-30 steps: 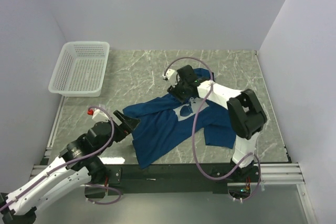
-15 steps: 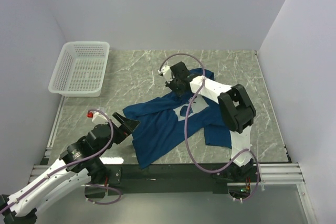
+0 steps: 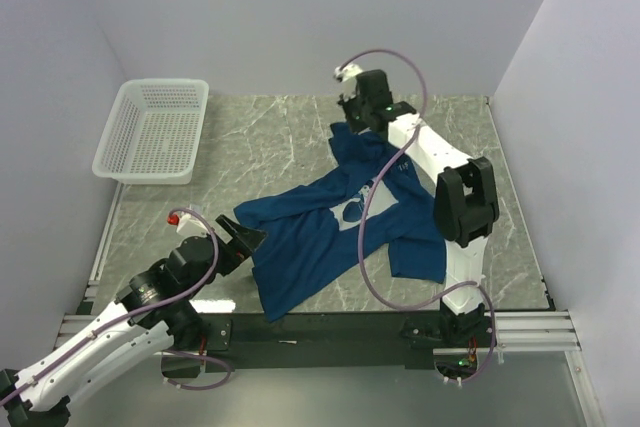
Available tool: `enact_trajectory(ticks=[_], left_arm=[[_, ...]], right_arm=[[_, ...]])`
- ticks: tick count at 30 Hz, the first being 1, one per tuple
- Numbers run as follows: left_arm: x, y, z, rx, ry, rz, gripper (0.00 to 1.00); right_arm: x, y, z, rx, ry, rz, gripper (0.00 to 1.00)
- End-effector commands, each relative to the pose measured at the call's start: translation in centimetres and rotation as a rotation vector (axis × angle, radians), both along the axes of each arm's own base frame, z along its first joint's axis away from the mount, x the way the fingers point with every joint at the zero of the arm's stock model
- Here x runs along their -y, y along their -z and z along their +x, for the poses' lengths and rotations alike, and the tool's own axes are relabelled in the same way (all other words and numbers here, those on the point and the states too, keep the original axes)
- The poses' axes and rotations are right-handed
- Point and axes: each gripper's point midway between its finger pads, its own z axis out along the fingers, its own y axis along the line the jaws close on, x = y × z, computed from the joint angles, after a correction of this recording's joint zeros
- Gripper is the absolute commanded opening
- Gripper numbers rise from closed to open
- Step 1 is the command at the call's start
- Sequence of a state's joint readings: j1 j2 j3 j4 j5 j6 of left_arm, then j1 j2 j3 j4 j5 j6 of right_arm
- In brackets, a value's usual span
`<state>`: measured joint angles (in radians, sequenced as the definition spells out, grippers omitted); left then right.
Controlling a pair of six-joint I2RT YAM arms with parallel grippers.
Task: Fold and stack the t-shirts
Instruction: Flatten the tshirt out
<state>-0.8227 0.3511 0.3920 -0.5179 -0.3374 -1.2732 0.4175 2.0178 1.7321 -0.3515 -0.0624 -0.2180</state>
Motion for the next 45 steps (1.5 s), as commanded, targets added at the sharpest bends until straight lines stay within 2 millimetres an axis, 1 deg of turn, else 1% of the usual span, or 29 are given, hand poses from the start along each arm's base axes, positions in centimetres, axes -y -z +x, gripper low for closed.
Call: enact_trajectory(ticks=[1,3,4,6,7,8,9,10,11,12,13,15,17,18,19,21,23,24,26,32,34,36,38,39,41,42,43,44,45], left_arm=[[0.5,-0.7,0.4,0.015,-0.008,-0.032,0.93],[0.5,-0.7,0.6,0.015,-0.009,-0.025,0.93],[0.5,-0.7,0.7,0.015,-0.01,-0.019,0.93],[0.6,-0.8,0.8,0.015,-0.013,-0.013,0.93],[0.6,-0.9,0.9,0.017,-0.015,-0.01,0.93],[0.6,-1.0,1.0,0.019,-0.017,-0.007,0.93],[0.6,-0.9,1.1,0.018,-0.019,-0.002,0.93],[0.5,-1.1,1.2,0.022,-0.025,0.001,0.93],[0.4,-1.0,1.3,0.023,-0.028,0.005,0.93],[0.4,-0.9,1.3,0.018,-0.033,0.012,0.93],[0.4,-0.9,1.4,0.018,-0.035,0.015,0.93],[0.3,-0.9,1.5,0.019,-0.043,0.021,0.93],[0.2,-0.8,1.7,0.018,-0.05,0.025,0.93],[0.2,-0.8,1.8,0.016,-0.056,0.03,0.93],[0.1,-0.8,1.8,0.017,-0.059,0.033,0.93],[0.0,-0.7,1.9,0.014,-0.068,0.042,0.93],[-0.1,-0.8,2.0,0.016,-0.073,0.044,0.93],[-0.1,-0.7,2.1,0.014,-0.075,0.048,0.93],[-0.2,-0.6,2.2,0.012,-0.081,0.047,0.93],[0.1,0.1,2.3,0.001,-0.077,0.037,0.92],[0.2,0.2,2.4,-0.002,-0.077,0.031,0.92],[0.4,0.1,2.4,-0.002,-0.071,0.028,0.92],[0.3,-0.1,2.5,0.001,-0.072,0.03,0.92],[0.3,-0.2,2.5,0.002,-0.073,0.031,0.92],[0.3,-0.5,2.7,0.011,-0.073,0.033,0.92],[0.4,-0.6,2.6,0.01,-0.068,0.03,0.93],[0.4,-0.4,2.6,0.007,-0.066,0.033,0.92],[0.5,-0.4,2.7,0.01,-0.062,0.025,0.92],[0.6,-0.3,2.6,0.007,-0.057,0.019,0.92]], right_arm=[[0.5,-5.5,3.1,0.105,0.107,0.18,0.0],[0.5,-5.9,3.9,0.113,0.133,0.214,0.0],[0.8,-6.7,4.5,0.138,0.164,0.222,0.0],[0.9,-7.3,5.6,0.166,0.205,0.241,0.0],[0.7,-8.5,6.2,0.191,0.221,0.275,0.0],[1.0,-9.0,6.8,0.212,0.252,0.277,0.0],[0.8,-9.3,7.4,0.229,0.254,0.292,0.0],[0.5,-10.6,7.9,0.259,0.251,0.314,0.0],[0.3,-11.2,8.2,0.273,0.254,0.329,0.0],[-0.2,-10.9,8.6,0.274,0.243,0.336,0.0],[-0.6,-12.1,8.9,0.298,0.233,0.357,0.0],[-1.7,-12.5,9.2,0.318,0.208,0.376,0.0],[-2.7,-12.5,9.2,0.331,0.193,0.386,0.0],[-3.6,-11.9,9.3,0.321,0.164,0.391,0.0],[-4.7,-12.6,9.2,0.332,0.145,0.403,0.0],[-5.8,-11.5,9.4,0.322,0.134,0.4,0.0],[-7.5,-11.6,9.1,0.325,0.109,0.404,0.0],[-8.0,-10.8,9.1,0.315,0.107,0.398,0.0],[-8.9,-10.4,9.0,0.305,0.11,0.405,0.0],[-9.6,-8.9,9.1,0.295,0.093,0.386,0.0],[-9.8,-8.6,9.1,0.302,0.09,0.38,0.06],[-9.5,-8.3,9.5,0.307,0.108,0.371,0.25],[-9.3,-8.7,9.7,0.32,0.108,0.361,0.43],[-9.0,-9.2,9.7,0.329,0.103,0.353,0.55],[-7.6,-10.0,9.6,0.325,0.059,0.314,0.66],[-7.1,-10.2,9.3,0.311,0.022,0.301,0.69],[-7.4,-8.9,7.6,0.22,-0.105,0.307,0.7],[-4.8,-9.6,7.4,0.204,-0.156,0.299,0.71],[-3.2,-9.1,6.9,0.158,-0.192,0.311,0.71]])
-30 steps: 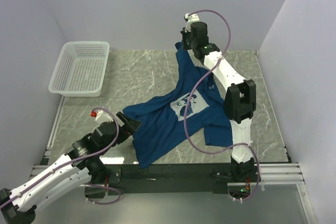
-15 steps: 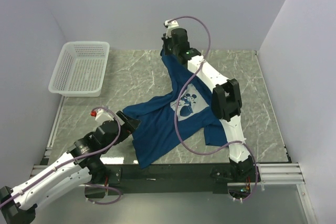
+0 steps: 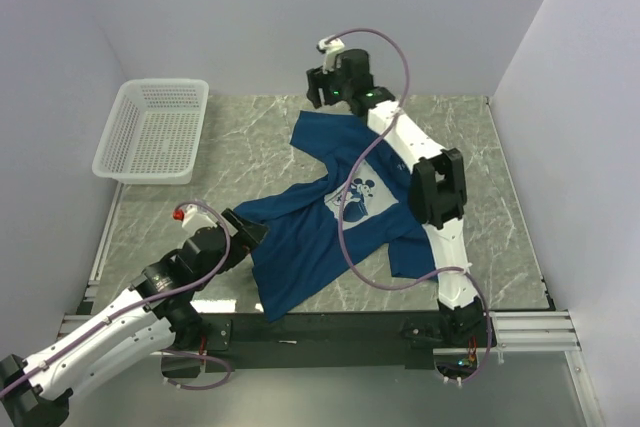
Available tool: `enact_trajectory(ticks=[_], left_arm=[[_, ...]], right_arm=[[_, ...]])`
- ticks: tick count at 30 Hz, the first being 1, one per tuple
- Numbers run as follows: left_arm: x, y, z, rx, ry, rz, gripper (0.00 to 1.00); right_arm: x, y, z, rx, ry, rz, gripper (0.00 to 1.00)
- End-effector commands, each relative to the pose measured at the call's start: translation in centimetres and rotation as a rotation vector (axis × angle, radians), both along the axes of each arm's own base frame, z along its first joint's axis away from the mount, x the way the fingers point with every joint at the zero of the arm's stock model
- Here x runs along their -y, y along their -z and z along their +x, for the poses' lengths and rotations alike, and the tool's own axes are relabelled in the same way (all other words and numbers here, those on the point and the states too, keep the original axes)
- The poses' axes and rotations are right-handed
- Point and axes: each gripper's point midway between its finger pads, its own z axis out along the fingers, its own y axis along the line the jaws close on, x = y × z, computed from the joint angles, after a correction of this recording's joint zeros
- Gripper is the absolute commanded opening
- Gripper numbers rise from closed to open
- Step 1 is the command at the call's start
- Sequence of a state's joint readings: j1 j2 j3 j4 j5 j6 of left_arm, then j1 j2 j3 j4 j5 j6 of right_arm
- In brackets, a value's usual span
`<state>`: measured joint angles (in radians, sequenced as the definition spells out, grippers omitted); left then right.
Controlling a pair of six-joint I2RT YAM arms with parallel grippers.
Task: Fold and stack the t-shirts
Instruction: Flatten the tshirt out
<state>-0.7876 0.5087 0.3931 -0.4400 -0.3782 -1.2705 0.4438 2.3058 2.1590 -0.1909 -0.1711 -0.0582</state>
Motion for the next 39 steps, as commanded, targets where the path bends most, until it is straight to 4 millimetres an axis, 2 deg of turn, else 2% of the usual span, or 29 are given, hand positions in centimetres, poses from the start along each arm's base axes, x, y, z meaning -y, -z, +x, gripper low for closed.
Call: enact_trajectory(ticks=[1,2,3,4,5,6,7,9,10,11,13,17,19,20,22,23,24,26,27,29,30,31,32,33,34,35,36,39], left_arm=[[0.8,-1.5,0.5,0.04,0.015,-0.054,0.92],[0.9,-1.5,0.5,0.045,0.018,-0.065,0.93],[1.0,-1.5,0.4,0.05,0.021,-0.077,0.92],[1.1,-0.8,0.3,0.039,0.025,-0.083,0.92],[1.1,-0.5,0.3,0.04,0.027,-0.088,0.93],[1.2,-0.7,0.3,0.05,0.027,-0.104,0.93],[1.2,-0.1,0.2,0.042,0.032,-0.108,0.93],[1.4,0.1,0.3,0.038,0.036,-0.117,0.93],[1.5,0.0,0.4,0.045,0.036,-0.129,0.92],[1.7,0.0,0.4,0.042,0.046,-0.137,0.92],[1.9,0.0,0.4,0.041,0.05,-0.147,0.92],[2.1,0.0,0.3,0.031,0.053,-0.159,0.92],[2.0,0.2,0.2,0.027,0.049,-0.171,0.92],[1.9,0.3,0.1,0.021,0.044,-0.173,0.92],[1.9,0.4,-0.1,0.02,0.042,-0.185,0.92],[1.8,0.5,-0.2,0.015,0.042,-0.185,0.92],[1.7,0.4,-0.2,0.016,0.039,-0.185,0.92],[1.6,0.5,-0.2,0.01,0.033,-0.182,0.92],[1.6,0.6,-0.3,0.008,0.033,-0.178,0.92],[1.6,0.5,-0.2,0.007,0.032,-0.176,0.92],[1.6,0.4,-0.2,0.008,0.033,-0.178,0.92],[1.7,0.4,-0.1,0.009,0.034,-0.177,0.92],[1.7,0.4,0.0,0.011,0.033,-0.179,0.92],[1.8,0.6,0.0,0.005,0.033,-0.174,0.92],[1.9,0.5,0.1,0.009,0.036,-0.178,0.92],[2.0,0.5,0.1,0.009,0.04,-0.18,0.92],[2.1,0.7,0.2,0.003,0.04,-0.178,0.92],[2.3,0.7,0.3,0.005,0.05,-0.173,0.92]], right_arm=[[6.0,-1.8,-3.0,-0.101,-0.22,0.021,0.71],[9.6,-1.8,-2.9,-0.117,-0.192,0.008,0.71],[11.5,-0.7,-3.4,-0.162,-0.171,-0.005,0.71],[13.5,2.3,-4.9,-0.264,-0.141,-0.024,0.7],[17.0,2.5,-5.1,-0.278,-0.079,-0.047,0.7],[18.5,3.7,-5.7,-0.311,-0.037,-0.062,0.7],[20.2,6.0,-6.9,-0.376,0.004,-0.077,0.69],[23.9,7.5,-7.1,-0.433,0.141,-0.096,0.68],[24.8,8.5,-7.6,-0.473,0.174,-0.098,0.67],[25.4,9.6,-7.8,-0.514,0.208,-0.093,0.65],[26.5,10.8,-8.1,-0.559,0.223,-0.082,0.64],[25.4,12.7,-8.0,-0.615,0.182,-0.031,0.64],[24.7,12.4,-7.4,-0.619,0.16,0.005,0.64],[24.4,13.2,-7.2,-0.644,0.162,0.02,0.64],[24.1,13.0,-6.3,-0.648,0.16,0.047,0.63],[23.9,14.2,-6.2,-0.682,0.167,0.06,0.63],[23.9,13.7,-5.5,-0.674,0.17,0.067,0.63],[23.8,14.8,-5.0,-0.701,0.19,0.078,0.6],[23.9,14.5,-4.4,-0.692,0.201,0.081,0.59],[24.1,15.3,-3.8,-0.706,0.233,0.076,0.51],[24.3,14.7,-3.2,-0.691,0.245,0.075,0.48],[24.5,15.0,-3.3,-0.71,0.254,0.072,0.44],[24.8,15.3,-3.3,-0.714,0.264,0.056,0.32],[25.2,15.3,-3.1,-0.706,0.283,0.042,0.25],[25.7,14.4,-2.9,-0.679,0.303,0.036,0.17],[26.5,14.0,-2.7,-0.659,0.33,0.031,0.04],[28.3,14.6,-3.0,-0.656,0.393,0.006,0.0],[32.4,12.4,-1.8,-0.554,0.51,-0.022,0.0]])
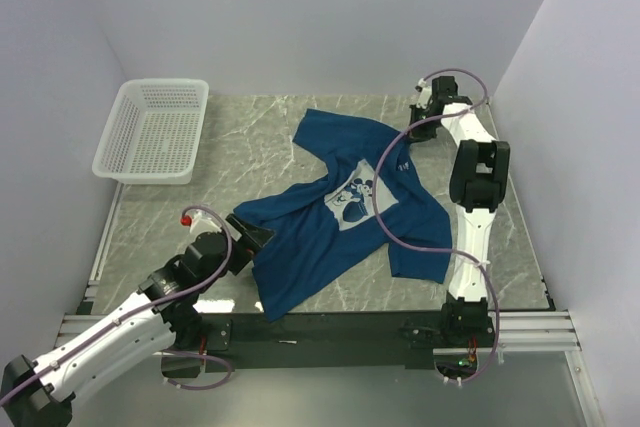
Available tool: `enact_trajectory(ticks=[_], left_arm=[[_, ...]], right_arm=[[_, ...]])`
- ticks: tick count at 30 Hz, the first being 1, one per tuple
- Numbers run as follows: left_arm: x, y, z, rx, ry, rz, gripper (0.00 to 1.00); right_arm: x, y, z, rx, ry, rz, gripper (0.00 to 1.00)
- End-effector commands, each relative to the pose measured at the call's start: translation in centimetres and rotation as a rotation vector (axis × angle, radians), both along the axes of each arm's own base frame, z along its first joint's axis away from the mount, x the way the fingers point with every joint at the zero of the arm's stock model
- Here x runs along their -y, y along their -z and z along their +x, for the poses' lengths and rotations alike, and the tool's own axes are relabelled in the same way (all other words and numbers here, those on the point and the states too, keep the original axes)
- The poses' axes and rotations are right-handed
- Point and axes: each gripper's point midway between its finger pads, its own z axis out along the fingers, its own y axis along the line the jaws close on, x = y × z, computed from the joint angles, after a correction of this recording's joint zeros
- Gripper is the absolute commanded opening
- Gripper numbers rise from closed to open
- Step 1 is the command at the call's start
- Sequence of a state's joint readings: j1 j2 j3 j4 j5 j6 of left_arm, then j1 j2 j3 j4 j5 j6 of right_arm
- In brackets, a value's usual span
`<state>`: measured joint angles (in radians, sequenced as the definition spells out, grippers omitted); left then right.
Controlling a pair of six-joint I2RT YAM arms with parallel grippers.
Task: Fold and stack the t-shirts
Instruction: Flatten the tshirt out
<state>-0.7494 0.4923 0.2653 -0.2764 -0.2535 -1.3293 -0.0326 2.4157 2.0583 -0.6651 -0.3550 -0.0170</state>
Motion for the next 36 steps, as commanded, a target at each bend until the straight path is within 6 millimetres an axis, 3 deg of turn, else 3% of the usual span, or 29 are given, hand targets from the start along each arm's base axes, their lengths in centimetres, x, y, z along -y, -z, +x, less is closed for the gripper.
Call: enact_trajectory(ticks=[1,4,7,12,14,16,17,18,19,20,21,22,23,24,25,26,27,28,30,31,33,36], left_arm=[[0.7,-1.3,0.6,0.036,0.007,-0.045,0.92],[0.7,-1.2,1.0,0.041,0.011,-0.029,0.92],[0.4,-1.4,1.7,0.05,0.02,-0.001,0.92],[-0.2,-1.5,4.3,0.047,0.058,0.066,0.92],[-0.6,-0.5,5.5,-0.002,0.086,0.079,0.9],[-0.4,-1.5,7.0,0.021,0.149,0.104,0.86],[-0.3,0.0,7.6,-0.035,0.172,0.139,0.85],[0.1,-1.4,9.0,0.009,0.21,0.176,0.83],[0.4,-1.1,9.5,-0.01,0.239,0.198,0.8],[0.7,0.5,10.1,-0.064,0.269,0.231,0.78],[1.2,-0.8,11.7,-0.019,0.309,0.266,0.72],[1.4,-0.3,12.0,-0.043,0.338,0.288,0.68],[1.6,1.4,12.5,-0.098,0.362,0.311,0.64],[2.2,0.4,13.9,-0.066,0.384,0.326,0.58],[2.3,0.7,14.3,-0.082,0.394,0.331,0.55],[2.5,1.9,14.5,-0.123,0.405,0.333,0.54],[2.8,1.5,15.1,-0.118,0.403,0.326,0.5],[3.0,1.7,15.3,-0.129,0.403,0.321,0.47],[3.2,2.5,15.4,-0.16,0.393,0.309,0.45],[3.2,2.7,15.4,-0.168,0.388,0.309,0.45],[2.7,3.2,15.4,-0.191,0.347,0.317,0.46],[2.3,4.2,15.2,-0.228,0.295,0.315,0.47]], right_arm=[[7.9,-5.7,2.0,0.151,0.19,-0.126,0.0],[11.7,-6.3,1.9,0.151,0.251,-0.151,0.0],[13.3,-6.4,1.5,0.145,0.258,-0.149,0.0],[15.7,-6.7,0.1,0.152,0.275,-0.196,0.23],[16.3,-8.4,-0.5,0.181,0.26,-0.218,0.41],[16.4,-8.1,-2.0,0.172,0.23,-0.213,0.5],[16.0,-10.3,-2.7,0.223,0.169,-0.224,0.56],[15.3,-9.1,-4.3,0.192,0.13,-0.219,0.58],[14.9,-11.5,-5.1,0.252,0.072,-0.25,0.6],[14.4,-12.0,-6.0,0.27,0.043,-0.249,0.6],[13.4,-10.6,-7.7,0.252,0.006,-0.229,0.6],[12.7,-12.8,-8.9,0.311,-0.03,-0.238,0.6],[11.8,-11.2,-10.9,0.279,-0.055,-0.214,0.6],[10.6,-11.5,-11.9,0.298,-0.089,-0.178,0.6],[9.7,-13.1,-13.1,0.342,-0.115,-0.172,0.61],[8.6,-13.0,-14.3,0.343,-0.142,-0.141,0.61],[7.3,-11.6,-16.5,0.301,-0.168,-0.095,0.62],[5.6,-13.0,-17.8,0.341,-0.212,-0.064,0.63],[3.5,-12.2,-20.8,0.318,-0.259,0.0,0.63],[2.2,-13.7,-21.9,0.366,-0.282,0.03,0.63],[0.8,-13.4,-24.1,0.358,-0.308,0.074,0.63],[-1.3,-14.6,-26.4,0.385,-0.349,0.14,0.63]])
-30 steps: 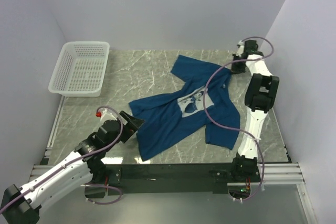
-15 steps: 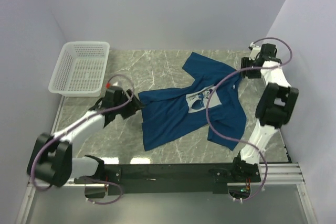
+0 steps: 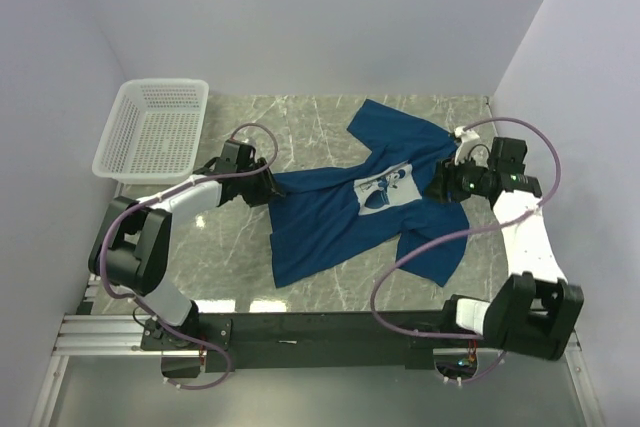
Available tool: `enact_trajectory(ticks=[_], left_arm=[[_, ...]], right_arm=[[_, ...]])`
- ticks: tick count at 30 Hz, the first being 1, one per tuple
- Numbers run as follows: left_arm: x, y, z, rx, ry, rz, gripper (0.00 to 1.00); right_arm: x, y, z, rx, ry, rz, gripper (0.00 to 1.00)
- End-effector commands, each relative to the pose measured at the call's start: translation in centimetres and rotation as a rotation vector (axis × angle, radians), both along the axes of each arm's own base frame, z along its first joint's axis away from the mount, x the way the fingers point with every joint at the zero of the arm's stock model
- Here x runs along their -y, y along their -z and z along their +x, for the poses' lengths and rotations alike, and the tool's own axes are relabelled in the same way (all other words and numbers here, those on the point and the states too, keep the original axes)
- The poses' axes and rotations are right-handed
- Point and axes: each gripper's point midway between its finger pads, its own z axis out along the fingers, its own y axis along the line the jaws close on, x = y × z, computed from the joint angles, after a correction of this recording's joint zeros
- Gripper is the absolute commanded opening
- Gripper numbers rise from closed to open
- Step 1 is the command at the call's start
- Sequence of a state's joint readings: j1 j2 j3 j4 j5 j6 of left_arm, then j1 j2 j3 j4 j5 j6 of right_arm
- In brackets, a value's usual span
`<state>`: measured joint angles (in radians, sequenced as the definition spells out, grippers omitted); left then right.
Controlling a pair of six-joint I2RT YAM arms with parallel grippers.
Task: Fold and stack the t-shirts
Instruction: Flatten the tshirt out
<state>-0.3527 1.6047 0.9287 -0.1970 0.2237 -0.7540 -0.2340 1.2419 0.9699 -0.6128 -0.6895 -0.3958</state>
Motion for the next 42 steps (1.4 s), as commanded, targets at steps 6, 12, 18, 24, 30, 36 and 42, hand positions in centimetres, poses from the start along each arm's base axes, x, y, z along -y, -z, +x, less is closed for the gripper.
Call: enact_trajectory(ticks=[6,12,18,24,30,36,42], left_arm=[[-0.6,2.8,0.2,-0.084,-0.128,0.027,0.49],[-0.8,3.0,1.4,-0.071,-0.183,0.029,0.39],[-0.8,2.5,1.8,-0.058,-0.183,0.038,0.39],[-0.6,2.9,2.3,-0.065,-0.175,0.044,0.39],[-0.6,2.6,3.1,-0.056,-0.175,0.054,0.39],[-0.9,3.0,3.6,-0.064,-0.172,0.075,0.33],[-1.2,2.5,4.1,-0.043,-0.168,0.07,0.13]], right_arm=[[-4.8,-3.9,-3.4,0.088,-0.154,0.137,0.63],[-5.0,-2.7,-4.0,0.071,-0.151,0.147,0.63],[-5.1,-1.9,-4.1,0.047,-0.164,0.153,0.63],[-5.1,-1.9,-4.2,0.054,-0.165,0.15,0.63],[-5.2,-1.8,-4.3,0.051,-0.172,0.151,0.63],[-5.3,-1.9,-4.5,0.052,-0.175,0.153,0.63],[-5.3,-1.9,-4.6,0.053,-0.178,0.156,0.63]])
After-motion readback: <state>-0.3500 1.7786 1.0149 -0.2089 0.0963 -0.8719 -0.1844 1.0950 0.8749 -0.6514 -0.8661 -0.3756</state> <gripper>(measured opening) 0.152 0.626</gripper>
